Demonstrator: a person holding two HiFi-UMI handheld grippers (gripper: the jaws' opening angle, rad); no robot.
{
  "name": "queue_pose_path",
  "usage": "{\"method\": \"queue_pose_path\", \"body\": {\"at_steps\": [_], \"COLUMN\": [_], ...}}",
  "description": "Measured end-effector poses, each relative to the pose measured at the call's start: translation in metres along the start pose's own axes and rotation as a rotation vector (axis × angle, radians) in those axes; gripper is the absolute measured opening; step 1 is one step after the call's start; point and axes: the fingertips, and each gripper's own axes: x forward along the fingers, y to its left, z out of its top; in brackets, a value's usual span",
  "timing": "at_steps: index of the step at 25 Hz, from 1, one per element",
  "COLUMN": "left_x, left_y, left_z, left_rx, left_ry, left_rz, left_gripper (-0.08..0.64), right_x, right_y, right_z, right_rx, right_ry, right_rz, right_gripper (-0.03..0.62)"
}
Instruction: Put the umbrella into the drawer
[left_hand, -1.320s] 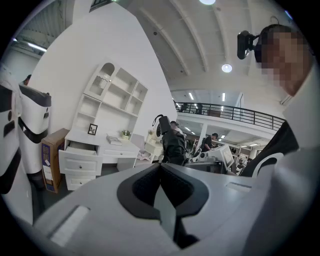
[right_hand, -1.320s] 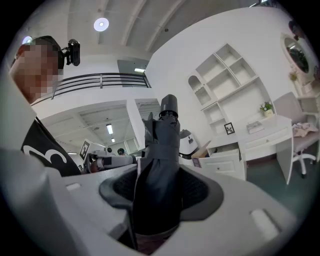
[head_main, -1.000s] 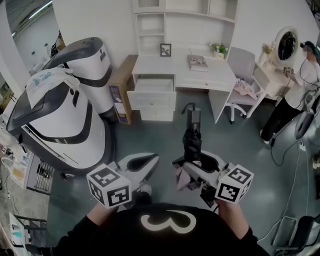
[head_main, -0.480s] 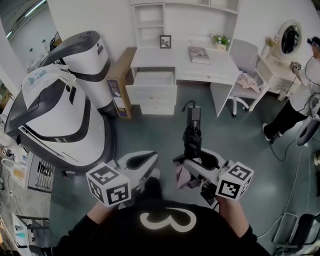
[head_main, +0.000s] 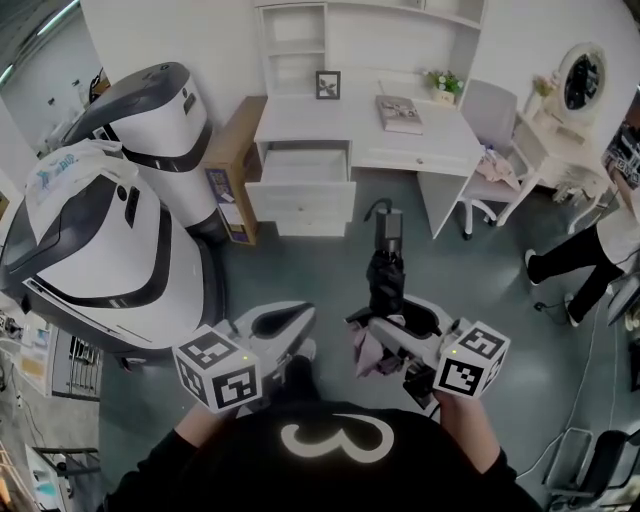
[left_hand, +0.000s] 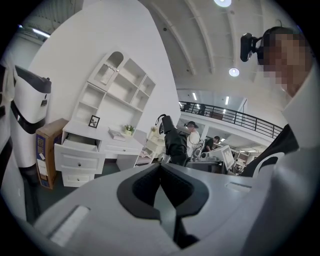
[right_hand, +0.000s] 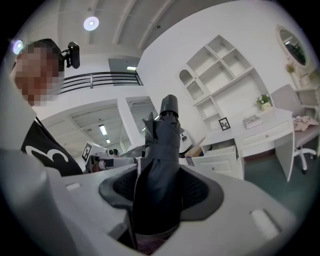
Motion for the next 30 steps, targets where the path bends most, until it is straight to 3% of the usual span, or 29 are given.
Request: {"method": "queue_pose_path", "body": {"at_steps": [17, 24, 30], "left_x": [0.065, 0.076, 0.078], "left_y": [0.236, 0.31, 0.348], "left_z": [0.111, 0.145, 0.155], "left_rx": [-0.055, -0.058, -0.062], "left_ry": [0.032, 0.017, 0.011], "left_rz": [-0.035, -0.032, -0.034], "left_gripper": [0.009, 0.009, 0.009], "right_x": [0.208, 0.273, 0.307], "right_y": [-0.112, -0.143, -0.154], "right_z": [0.08, 0.108, 0.116], "right_rx": [0.054, 0.035, 0.023], "right_ry": [0.052, 0.057, 0.074], "right_rz": [-0.058, -0.073, -0.081], "right_gripper": [0.229, 0.229, 0.229]}}
